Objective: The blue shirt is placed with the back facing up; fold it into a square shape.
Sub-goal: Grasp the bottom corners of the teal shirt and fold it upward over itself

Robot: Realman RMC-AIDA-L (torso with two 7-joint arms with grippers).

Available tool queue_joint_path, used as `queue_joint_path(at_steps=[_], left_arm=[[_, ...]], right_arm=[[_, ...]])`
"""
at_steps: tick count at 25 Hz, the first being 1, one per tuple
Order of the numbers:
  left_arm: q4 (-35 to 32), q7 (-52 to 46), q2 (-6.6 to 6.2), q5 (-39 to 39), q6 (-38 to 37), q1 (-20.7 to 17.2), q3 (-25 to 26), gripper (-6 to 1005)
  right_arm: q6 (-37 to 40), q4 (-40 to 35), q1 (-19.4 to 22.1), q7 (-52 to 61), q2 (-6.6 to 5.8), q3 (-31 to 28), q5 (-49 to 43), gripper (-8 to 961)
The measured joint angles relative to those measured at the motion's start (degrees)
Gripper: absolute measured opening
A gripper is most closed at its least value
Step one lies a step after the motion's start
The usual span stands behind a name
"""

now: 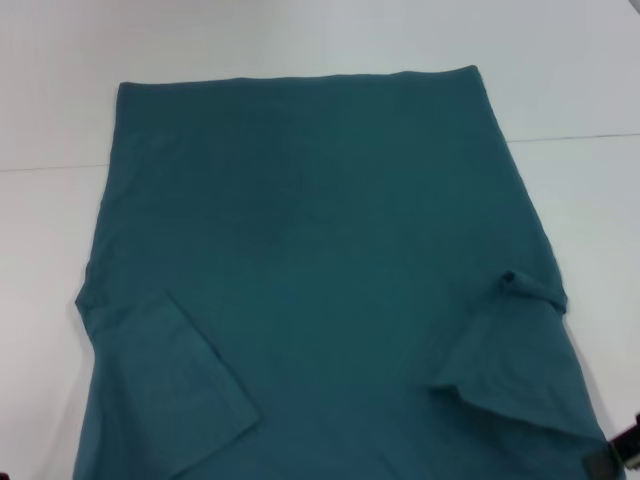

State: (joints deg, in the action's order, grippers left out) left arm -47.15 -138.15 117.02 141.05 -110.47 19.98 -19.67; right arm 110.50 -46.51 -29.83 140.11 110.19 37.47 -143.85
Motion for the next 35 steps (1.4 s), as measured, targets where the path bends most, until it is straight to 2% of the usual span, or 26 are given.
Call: queue_joint_path(at_steps=[4, 8, 13, 20, 25, 28, 30, 33, 35], left_arm=[[-0.1, 0.5, -0.03, 1.0, -1.9, 0.4, 0.0, 26], [-0.1, 1.3, -0.56, -1.1, -4.0, 1.4, 0.9, 27], [1.8, -0.2, -2.12, -7.5, -6.4, 5.0, 2.0, 27], [4.4, -6.6, -4.19, -11.7, -0.8, 11.6, 3.7, 27], [7.1, -9.2, -6.47, -12.9, 6.5, 16.0, 3.4, 27], [9.0, -9.8, -7.18, -12.4, 12.2, 18.3, 1.8, 27], [10.8, -9.7, -7.34, -12.4, 16.7, 19.9, -0.2, 27], [12.4, -9.3, -7.13, -12.5, 22.5, 21.5, -3.3, 27], [12.9, -9.2, -6.81, -12.7, 25.5, 22.4, -5.6, 27]], right_arm=[[0.7, 0.0, 1.3, -0.1, 0.22, -1.0, 0.0, 37], [0.8, 0.2, 0.6, -1.5, 0.26, -3.6, 1.3, 37], [-0.1, 0.4, -1.4, -2.1, -1.41, -8.3, 7.6, 38], [-5.5, 0.4, -2.8, 0.1, -3.0, -15.9, 13.2, 38], [-11.5, 0.4, -3.3, 1.8, -3.92, -16.6, 17.8, 38], [-15.6, 0.4, -4.5, 1.8, -3.74, -15.4, 18.2, 38], [-19.0, 0.4, -5.3, 1.4, -3.05, -12.8, 18.2, 38], [-25.2, 0.6, -6.5, 0.5, -1.66, -7.7, 18.1, 39], [-28.9, 1.2, -7.0, 0.5, -1.18, -4.9, 17.7, 39]])
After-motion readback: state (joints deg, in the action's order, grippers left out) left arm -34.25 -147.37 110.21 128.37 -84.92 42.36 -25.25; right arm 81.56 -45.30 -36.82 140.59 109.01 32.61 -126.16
